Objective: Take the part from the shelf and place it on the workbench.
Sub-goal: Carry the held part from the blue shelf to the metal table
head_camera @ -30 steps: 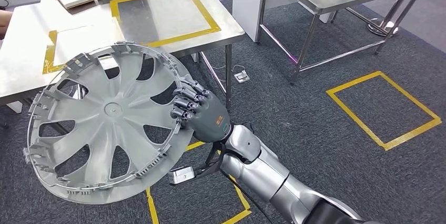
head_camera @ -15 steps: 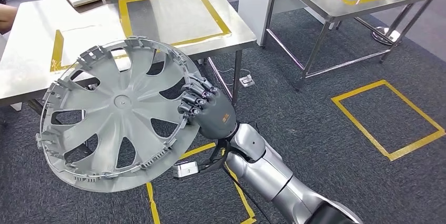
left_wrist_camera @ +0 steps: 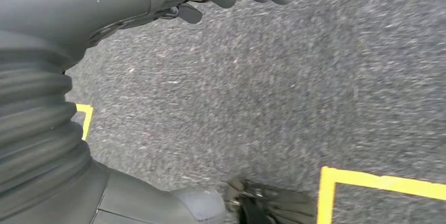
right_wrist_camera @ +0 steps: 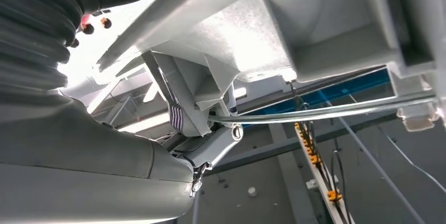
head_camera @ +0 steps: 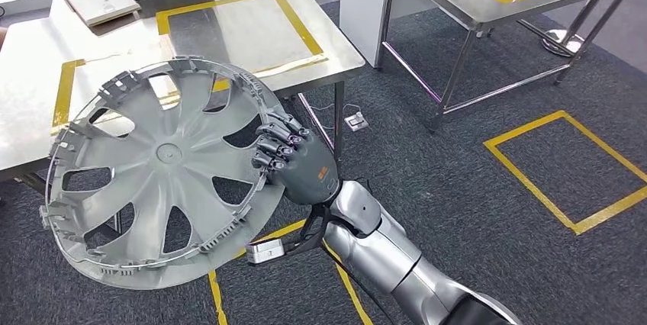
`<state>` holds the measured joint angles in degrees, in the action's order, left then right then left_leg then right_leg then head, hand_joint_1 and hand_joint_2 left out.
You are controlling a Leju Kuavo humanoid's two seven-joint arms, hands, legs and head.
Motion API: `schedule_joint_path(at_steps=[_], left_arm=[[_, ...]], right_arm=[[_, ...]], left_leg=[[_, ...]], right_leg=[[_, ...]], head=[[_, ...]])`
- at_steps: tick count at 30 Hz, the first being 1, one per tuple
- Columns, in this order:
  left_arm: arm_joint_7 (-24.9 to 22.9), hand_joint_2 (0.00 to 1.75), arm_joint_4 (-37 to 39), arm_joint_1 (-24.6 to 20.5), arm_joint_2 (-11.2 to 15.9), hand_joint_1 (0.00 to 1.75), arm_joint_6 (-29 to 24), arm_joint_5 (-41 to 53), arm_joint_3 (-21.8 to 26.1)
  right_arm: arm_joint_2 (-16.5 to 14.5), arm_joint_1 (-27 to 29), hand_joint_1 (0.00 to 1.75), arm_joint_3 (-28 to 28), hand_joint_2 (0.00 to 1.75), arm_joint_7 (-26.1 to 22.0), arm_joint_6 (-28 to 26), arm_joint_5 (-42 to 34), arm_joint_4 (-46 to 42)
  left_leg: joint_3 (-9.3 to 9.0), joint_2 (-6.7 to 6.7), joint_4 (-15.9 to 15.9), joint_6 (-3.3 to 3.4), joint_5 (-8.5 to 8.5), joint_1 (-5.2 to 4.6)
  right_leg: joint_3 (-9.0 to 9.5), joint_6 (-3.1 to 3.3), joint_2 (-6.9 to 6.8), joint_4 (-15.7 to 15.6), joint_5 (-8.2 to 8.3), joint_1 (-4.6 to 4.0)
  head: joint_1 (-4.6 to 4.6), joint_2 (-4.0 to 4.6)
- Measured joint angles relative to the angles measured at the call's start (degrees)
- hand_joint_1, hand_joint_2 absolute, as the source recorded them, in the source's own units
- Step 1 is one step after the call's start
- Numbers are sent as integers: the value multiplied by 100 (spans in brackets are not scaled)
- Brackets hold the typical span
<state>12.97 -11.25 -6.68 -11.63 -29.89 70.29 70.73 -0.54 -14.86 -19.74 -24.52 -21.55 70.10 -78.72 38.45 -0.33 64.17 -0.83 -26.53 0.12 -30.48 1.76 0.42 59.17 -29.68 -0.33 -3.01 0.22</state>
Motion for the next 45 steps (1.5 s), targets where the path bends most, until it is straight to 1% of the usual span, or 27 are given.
schedule_joint_path(at_steps=[2,6,8,10,11,12,13,15,17,20,22,25,27,28,29,30,32,33,35,36,38,39,41,42,43,44,45], left_arm=[[-1,175,-3,-6,14,0,2,0,-1],[-1,175,-2,-16,13,0,3,-11,-1],[-1,175,-3,-33,11,0,3,-18,-2],[-5,175,-3,-29,12,0,3,-27,-2],[-9,175,-3,-19,12,0,3,-32,-1],[-13,175,-3,-9,12,0,3,-37,-1],[-17,175,-3,-2,12,0,3,-39,0],[-20,175,-3,5,12,0,3,-38,0],[-23,175,-3,7,15,0,3,-37,0],[-21,175,-4,-3,20,0,8,-37,-1],[-3,175,-3,-31,19,0,16,-37,-2],[14,175,-3,-35,18,0,41,-37,-2],[16,175,-3,-12,19,0,52,-37,-2],[17,175,-3,-5,21,0,52,-37,-2],[21,175,-3,0,26,0,53,-37,-2],[26,175,-3,10,34,0,54,-37,-2],[39,175,-3,27,56,0,57,-38,-2],[43,175,-3,37,63,0,59,-40,-2],[44,175,-3,34,64,0,62,-48,-4],[43,175,-3,26,60,0,62,-51,-6],[41,175,-3,-4,51,0,62,-52,-14],[38,175,-3,-13,49,0,62,-53,-21],[31,175,-3,-11,46,0,62,-60,-37],[29,175,-3,-5,43,0,62,-68,-43],[29,175,-2,0,38,0,62,-81,-45],[33,175,-2,1,32,0,62,-96,-46],[38,175,-1,2,27,0,62,-107,-48]], right_arm=[[-17,-13,175,0,175,3,12,-9,-27],[-42,-21,175,2,175,-2,57,-14,-86],[-46,-31,175,4,175,1,68,-20,-105],[-49,-20,175,6,175,-1,72,-30,-113],[-49,-3,175,7,175,-2,76,-33,-114],[-49,13,175,7,175,-4,83,-33,-114],[-49,27,175,7,175,-4,89,-32,-114],[-49,52,175,11,175,-3,95,-34,-114],[-52,85,175,20,175,-4,95,-43,-122],[-60,117,175,28,175,-5,95,-47,-151],[-69,125,175,38,175,7,81,-57,-163],[-89,154,175,64,175,16,28,-99,-181],[-90,205,175,80,175,13,-1,-122,-186],[-90,229,175,87,175,11,-10,-128,-186],[-90,248,175,91,175,10,-14,-133,-186],[-90,264,175,94,175,9,-17,-142,-186],[-96,293,175,98,175,11,-30,-166,-180],[-104,299,175,101,175,11,-32,-178,-178],[-125,271,175,106,175,6,-9,-188,-175],[-134,241,175,107,175,2,20,-187,-170],[-141,167,175,105,175,-1,86,-194,-139],[-143,133,175,104,175,-1,113,-204,-109],[-148,75,175,99,175,-8,178,-226,-28],[-150,45,175,91,175,-13,222,-236,30],[-152,8,175,80,175,-19,269,-251,101],[-156,-39,175,64,175,-22,314,-271,182],[-160,-92,175,46,175,-24,351,-295,269]], left_leg=[[-105,4,-382,71,179,-30],[-274,-6,-475,202,131,-5],[-368,-11,-492,246,65,10],[-459,-10,-494,254,-32,13],[-520,-11,-494,246,-89,16],[-594,-15,-494,233,-150,20],[-672,-20,-494,218,-211,26],[-813,-27,-485,171,-347,32],[-924,-31,-494,94,-478,28],[-1086,-23,-455,-28,-547,39],[-966,-6,-124,-75,-561,53],[-284,4,819,-109,-850,55],[80,4,1043,-96,-993,49],[147,4,919,-73,-924,40],[150,5,633,-36,-705,22],[132,7,266,16,-329,-8],[89,3,-256,93,217,-70],[69,-1,-371,123,330,-88],[-42,-2,-436,168,258,-81],[-115,-8,-490,197,236,-67],[-284,-25,-584,247,180,-38],[-361,-32,-618,263,132,-35],[-537,-50,-656,262,3,-27],[-644,-62,-663,250,-79,-22],[-762,-76,-664,235,-167,-16],[-883,-87,-663,217,-259,-9],[-976,-92,-663,196,-352,-4]], right_leg=[[51,-64,4,7,-71,-7],[33,-177,-1,220,-112,-11],[-322,-245,-12,798,-239,19],[-813,-294,-15,1426,-492,52],[-987,-307,-16,1559,-563,68],[-1078,-316,-17,1514,-535,83],[-1087,-325,-18,1307,-393,97],[-971,-330,-41,577,204,114],[-856,-288,-71,120,561,92],[-687,-151,-48,47,484,68],[-530,-60,-33,29,403,72],[-311,18,-24,24,210,53],[-129,36,-4,24,55,32],[-25,38,5,24,-23,26],[86,32,11,24,-108,22],[177,20,15,20,-191,21],[317,-36,35,1,-341,16],[359,-71,45,-6,-381,16],[399,-134,51,13,-374,11],[363,-156,45,135,-314,9],[24,-198,32,665,-231,16],[-225,-217,27,1000,-277,25],[-709,-255,23,1446,-603,45],[-868,-274,20,1468,-755,58],[-959,-292,14,1342,-786,74],[-994,-309,6,1087,-634,93],[-992,-325,-8,748,-277,114]], head=[[14,0],[-3,0],[-25,0],[-36,0],[-38,0],[-39,0],[-39,0],[-38,0],[-37,0],[-49,0],[-35,0],[-13,0],[-15,0],[-14,0],[-14,0],[-10,0],[5,0],[15,0],[21,0],[18,0],[0,0],[-10,0],[-20,0],[-22,0],[-23,0],[-25,0],[-26,0]])
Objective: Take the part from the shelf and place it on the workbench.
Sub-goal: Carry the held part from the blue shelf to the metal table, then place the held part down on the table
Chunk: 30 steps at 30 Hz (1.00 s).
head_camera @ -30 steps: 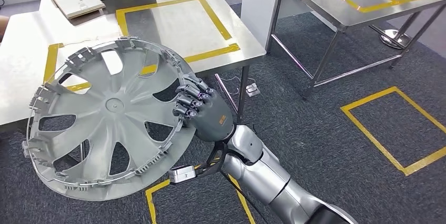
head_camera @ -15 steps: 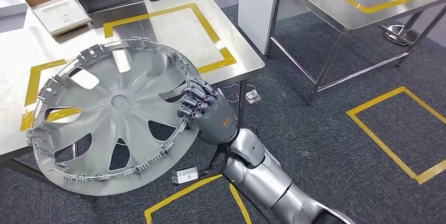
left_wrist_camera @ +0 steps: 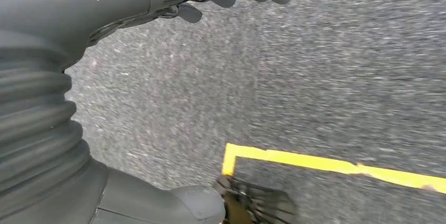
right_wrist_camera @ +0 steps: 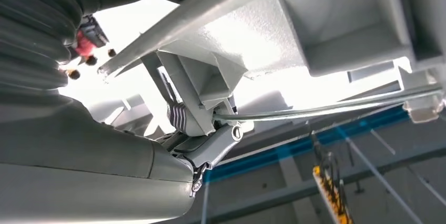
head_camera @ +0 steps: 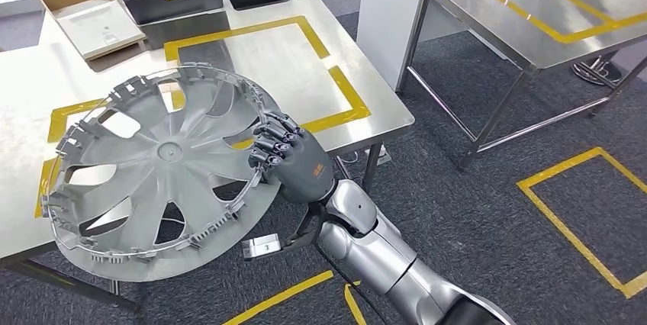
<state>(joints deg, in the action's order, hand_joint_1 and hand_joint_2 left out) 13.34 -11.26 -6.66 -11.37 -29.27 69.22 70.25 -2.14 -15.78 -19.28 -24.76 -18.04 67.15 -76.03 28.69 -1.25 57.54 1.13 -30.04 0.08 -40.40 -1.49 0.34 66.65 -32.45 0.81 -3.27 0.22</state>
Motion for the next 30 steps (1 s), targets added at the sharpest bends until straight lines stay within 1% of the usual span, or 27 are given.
schedule_joint_path(at_steps=[1,2,3,4,5,6,7,8,9,10,11,12,13,14,15,16,17,18,19,21,23,25,27,28,30], left_arm=[[4,175,0,-4,-2,0,0,-9,-2],[10,175,-1,-11,-2,0,0,-13,-4],[13,175,-1,-17,-1,0,0,-14,-6],[13,175,-2,-29,-1,0,0,-13,-9],[10,175,-2,-45,-2,0,0,-8,-14],[4,175,-1,-62,-4,0,0,2,-26],[-7,175,-1,-84,-8,0,0,17,-41],[-18,175,0,-104,-13,0,0,32,-60],[-28,175,1,-116,-18,0,0,45,-78],[-37,175,1,-121,-23,0,0,53,-90],[-44,175,1,-119,-27,0,0,56,-98],[-48,175,1,-114,-28,0,0,57,-101],[-51,175,1,-111,-28,0,0,57,-104],[-52,175,0,-109,-27,0,0,59,-109],[-53,175,-1,-107,-26,0,0,62,-117],[-54,175,-1,-104,-23,0,1,66,-127],[-56,175,-1,-102,-20,0,3,73,-137],[-58,175,-1,-99,-19,0,7,85,-148],[-63,175,0,-96,-23,0,10,104,-162],[-82,175,1,-115,-44,0,14,169,-208],[-130,175,1,-152,-70,0,23,260,-280],[-193,175,1,-172,-88,0,34,339,-368],[-230,175,1,-177,-106,0,37,389,-445],[-238,175,1,-179,-114,0,37,401,-480],[-234,175,1,-179,-122,0,36,412,-541]], right_arm=[[-4,-63,175,-19,175,-1,26,-27,96],[-16,-125,175,-40,175,1,48,-52,187],[-31,-189,175,-57,175,1,59,-78,262],[-54,-265,175,-75,175,-4,67,-101,324],[-86,-343,175,-96,175,-8,78,-122,370],[-113,-424,175,-111,175,-12,83,-147,411],[-140,-506,175,-127,175,-15,90,-170,461],[-167,-574,175,-141,175,-16,94,-197,513],[-189,-633,175,-149,175,-20,96,-220,564],[-210,-681,175,-156,175,-29,98,-235,608],[-227,-711,175,-162,175,-39,100,-243,648],[-237,-726,175,-166,175,-49,104,-245,686],[-244,-731,175,-167,175,-59,109,-250,722],[-251,-735,175,-169,175,-73,116,-262,760],[-262,-749,175,-174,175,-93,124,-281,803],[-278,-789,175,-187,175,-126,132,-310,865],[-301,-854,175,-208,175,-163,139,-336,951],[-336,-947,175,-238,175,-197,145,-356,1064],[-378,-1063,175,-271,175,-221,149,-370,1196],[-482,-1328,175,-333,175,-226,149,-379,1516],[-598,-1621,175,-370,175,-165,116,-379,1911],[-717,-1941,175,-392,175,-46,49,-368,2365],[-803,-2274,175,-401,175,90,-4,-385,2855],[-824,-2439,175,-399,175,171,-15,-402,3109],[-836,-2759,175,-377,175,363,-18,-413,3643]], left_leg=[[-98,-5,22,-23,-98,0],[-164,-9,34,-56,-195,-5],[-235,-10,46,-98,-269,-10],[-305,-11,68,-143,-308,-12],[-317,-5,101,-188,-309,-7],[-288,8,222,-225,-262,4],[-156,23,448,-255,-206,13],[48,37,761,-278,-194,20],[304,49,1126,-295,-261,23],[570,55,1458,-308,-412,24],[799,57,1686,-315,-600,25],[966,58,1775,-314,-737,25],[1053,59,1700,-304,-747,25],[1070,61,1467,-286,-595,25],[1039,67,1124,-262,-296,23],[1010,77,737,-237,61,18],[982,87,446,-215,354,8],[964,94,269,-194,561,-2],[962,96,197,-186,658,-2],[943,84,209,-188,705,5],[948,61,206,-181,702,5],[947,48,206,-151,683,1],[945,45,206,-130,669,1],[944,44,206,-123,665,1],[942,40,207,-113,662,0]], right_leg=[[-2,-7,-29,-329,424,11],[11,9,-52,-556,763,8],[27,42,-64,-683,984,4],[48,94,-69,-713,1021,-12],[102,155,-51,-703,986,-20],[153,211,-40,-713,965,-16],[205,262,-37,-724,933,-19],[259,302,-33,-733,902,-17],[311,331,-34,-741,852,-19],[364,348,-31,-744,797,-22],[427,355,-26,-744,739,-26],[502,355,-20,-743,678,-28],[581,350,-15,-741,618,-30],[662,342,-11,-740,560,-30],[733,330,-10,-739,505,-30],[788,312,-4,-724,453,-36],[819,286,12,-712,405,-45],[831,254,31,-699,360,-55],[834,236,49,-677,318,-73],[833,286,59,-677,284,-92],[851,354,40,-710,290,-99],[877,348,23,-755,285,-99],[896,327,16,-789,282,-99],[903,309,12,-803,281,-99],[912,253,6,-824,282,-95]], head=[[6,0],[12,0],[19,0],[23,0],[22,0],[21,0],[23,0],[28,0],[31,0],[36,0],[35,0],[34,0],[36,0],[36,0],[37,0],[42,0],[47,0],[54,0],[54,0],[38,0],[23,0],[19,0],[19,0],[19,0],[20,0]])
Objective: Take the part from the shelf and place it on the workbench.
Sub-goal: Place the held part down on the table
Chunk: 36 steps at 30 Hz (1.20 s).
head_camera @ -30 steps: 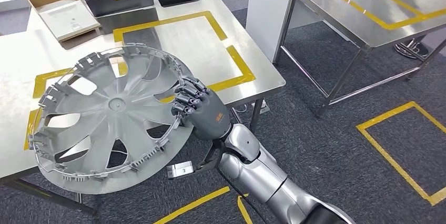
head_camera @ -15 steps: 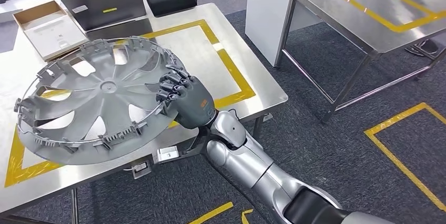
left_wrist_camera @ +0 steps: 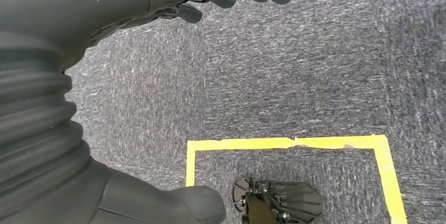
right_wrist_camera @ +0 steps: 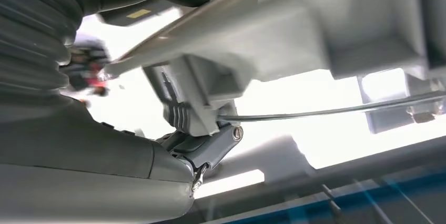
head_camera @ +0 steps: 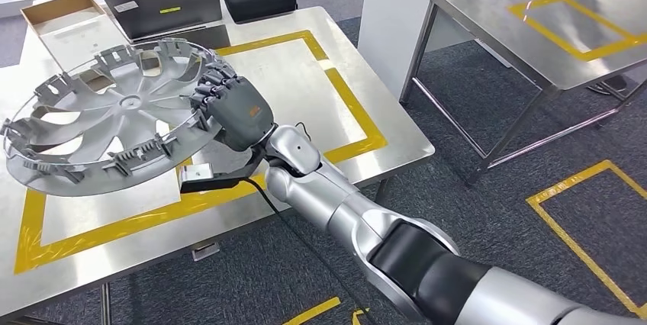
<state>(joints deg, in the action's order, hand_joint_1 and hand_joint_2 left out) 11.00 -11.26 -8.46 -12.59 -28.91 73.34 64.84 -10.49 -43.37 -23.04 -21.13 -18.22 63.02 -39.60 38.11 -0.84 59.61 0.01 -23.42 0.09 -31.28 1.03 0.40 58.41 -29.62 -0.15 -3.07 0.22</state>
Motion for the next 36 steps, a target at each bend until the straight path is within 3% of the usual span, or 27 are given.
schedule_joint_path(at_steps=[2,6,11,17,21,26,30,36], left_arm=[[8,175,0,1,-2,0,-10,-4,-38],[40,175,0,7,-1,0,-57,-8,-74],[179,175,0,12,1,0,-308,-11,-106],[292,175,0,12,0,0,-525,-46,-135],[251,175,0,16,1,0,-583,-28,-161],[254,175,0,16,2,0,-721,38,-196],[245,0,0,8,0,0,-767,111,-266],[120,0,0,-2,0,0,-746,92,-319]], right_arm=[[29,-223,175,40,175,176,-10,50,437],[113,-431,175,128,175,534,-104,191,1018],[263,-568,175,278,175,978,-149,287,1390],[545,-606,175,558,175,1053,-253,248,1550],[647,-601,0,734,0,886,-271,179,1571],[679,-585,0,897,0,724,-300,144,1571],[680,-580,0,975,0,677,-337,140,1571],[682,-577,0,1101,0,505,-343,134,1570]], left_leg=[[-1,-4,0,8,0,0],[-1,-3,0,16,4,-2],[-4,-1,-1,19,12,2],[-8,3,-6,17,15,6],[-11,6,-9,16,15,6],[-16,9,-14,16,15,8],[-23,12,-16,15,16,8],[-30,13,-16,14,17,7]], right_leg=[[5,-48,-4,-11,3,3],[7,-81,-5,-14,15,5],[4,-100,-5,-14,21,5],[3,-101,-4,-11,22,3],[2,-101,-3,-10,21,2],[3,-103,-1,-10,19,2],[8,-103,0,-9,18,2],[15,-104,0,-9,19,1]], head=[[0,0],[1,0],[1,0],[1,0],[1,0],[2,0],[1,0],[1,0]])
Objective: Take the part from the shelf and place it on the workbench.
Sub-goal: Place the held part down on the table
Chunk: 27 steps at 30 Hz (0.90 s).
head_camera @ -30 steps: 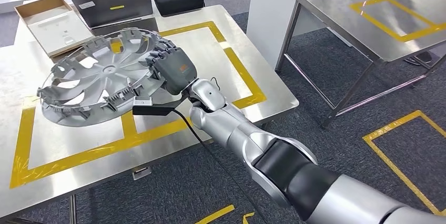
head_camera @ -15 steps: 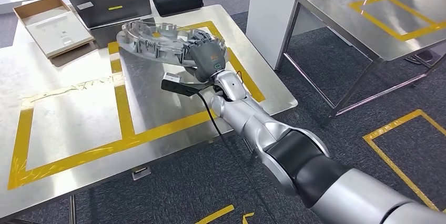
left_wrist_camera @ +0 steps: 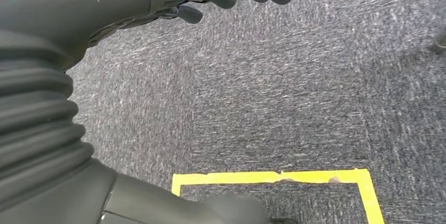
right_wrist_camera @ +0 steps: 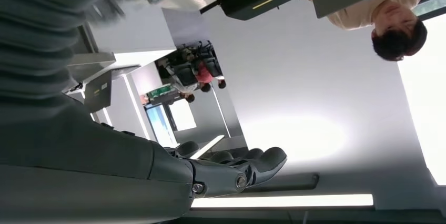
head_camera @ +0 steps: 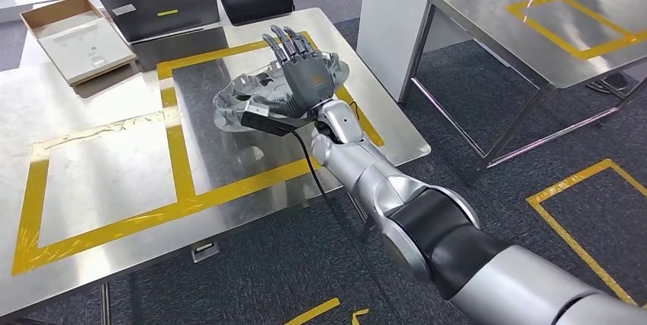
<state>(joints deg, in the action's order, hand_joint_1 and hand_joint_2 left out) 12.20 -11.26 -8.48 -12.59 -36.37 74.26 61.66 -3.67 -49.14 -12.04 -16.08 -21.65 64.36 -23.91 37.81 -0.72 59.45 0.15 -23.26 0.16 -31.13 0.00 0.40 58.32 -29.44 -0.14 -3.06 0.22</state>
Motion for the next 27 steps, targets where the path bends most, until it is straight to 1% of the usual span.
schedule_joint_path(at_steps=[4,7,9,13,15,16,17,18,19,20,21,22,23,24,25,26,27], left_arm=[[-10,0,0,0,0,0,66,-69,0],[-13,0,0,6,2,0,221,-233,3],[-24,0,0,13,9,0,346,-292,7],[13,0,-2,20,43,0,546,-319,9],[49,0,-3,15,62,0,592,-313,9],[69,0,-4,9,71,0,606,-306,10],[85,0,-6,-1,78,0,615,-299,10],[98,0,-8,-13,84,0,625,-293,11],[110,0,-9,-24,90,0,632,-288,11],[117,0,-9,-33,95,0,638,-286,11],[123,0,-9,-38,100,0,643,-285,11],[130,0,-9,-40,105,0,643,-286,11],[135,0,-9,-42,111,0,643,-287,11],[140,0,-9,-47,116,0,643,-288,11],[142,0,-12,-53,124,0,643,-290,11],[139,0,-15,-60,127,0,643,-291,11],[133,0,-18,-65,131,0,643,-294,11]], right_arm=[[0,1,0,46,0,-53,-1,-4,-1],[-3,2,0,82,0,-139,29,-5,-3],[-17,2,0,107,0,-247,109,-35,-8],[-64,7,0,174,0,-623,301,-211,-58],[-86,15,0,213,0,-762,338,-271,-124],[-93,20,0,227,0,-810,348,-290,-165],[-95,24,0,235,0,-840,355,-301,-203],[-96,33,0,239,0,-858,362,-308,-232],[-98,45,0,243,0,-866,372,-311,-248],[-99,69,0,246,0,-867,381,-314,-256],[-101,105,0,251,0,-869,390,-316,-268],[-101,141,0,255,0,-872,396,-319,-287],[-101,167,0,258,0,-874,398,-323,-313],[-102,182,0,262,0,-881,399,-332,-348],[-105,188,0,263,0,-896,399,-343,-384],[-113,192,0,264,0,-916,399,-356,-415],[-120,196,0,267,0,-938,399,-367,-442]], left_leg=[[-3,-1,0,0,0,0],[-4,-1,1,1,-1,-1],[-2,-3,11,13,-12,-17],[-4,-6,21,51,-29,-51],[-27,1,-21,86,1,-37],[-46,9,-60,107,24,-20],[-64,20,-99,127,46,0],[-76,31,-125,139,60,11],[-77,36,-134,146,65,13],[-72,39,-132,147,68,17],[-63,41,-124,141,71,25],[-47,41,-110,128,77,38],[-21,41,-87,106,85,59],[14,39,-54,71,93,85],[53,35,-21,24,105,105],[86,30,5,-30,118,119],[113,23,24,-87,138,126]], right_leg=[[4,0,-1,0,0,0],[8,-1,-1,-1,1,0],[13,-18,-2,-7,-1,13],[22,-63,-2,-13,-7,47],[26,-94,1,3,-20,55],[3,-112,0,70,-76,54],[-67,-127,-1,232,-194,52],[-189,-145,-3,503,-363,60],[-351,-167,-7,845,-543,68],[-512,-190,-8,1186,-684,86],[-619,-213,-9,1412,-735,110],[-643,-239,-10,1456,-680,136],[-565,-268,-13,1290,-531,166],[-395,-302,-18,949,-336,201],[-226,-327,-10,616,-191,209],[-108,-317,11,366,-67,207],[-57,-283,32,221,-25,198]], head=[[0,0],[0,0],[1,0],[1,0],[3,0],[-9,0],[-24,0],[-38,0],[-53,0],[-57,0],[-58,0],[-61,0],[-64,0],[-66,0],[-76,0],[-89,0],[-102,0]])
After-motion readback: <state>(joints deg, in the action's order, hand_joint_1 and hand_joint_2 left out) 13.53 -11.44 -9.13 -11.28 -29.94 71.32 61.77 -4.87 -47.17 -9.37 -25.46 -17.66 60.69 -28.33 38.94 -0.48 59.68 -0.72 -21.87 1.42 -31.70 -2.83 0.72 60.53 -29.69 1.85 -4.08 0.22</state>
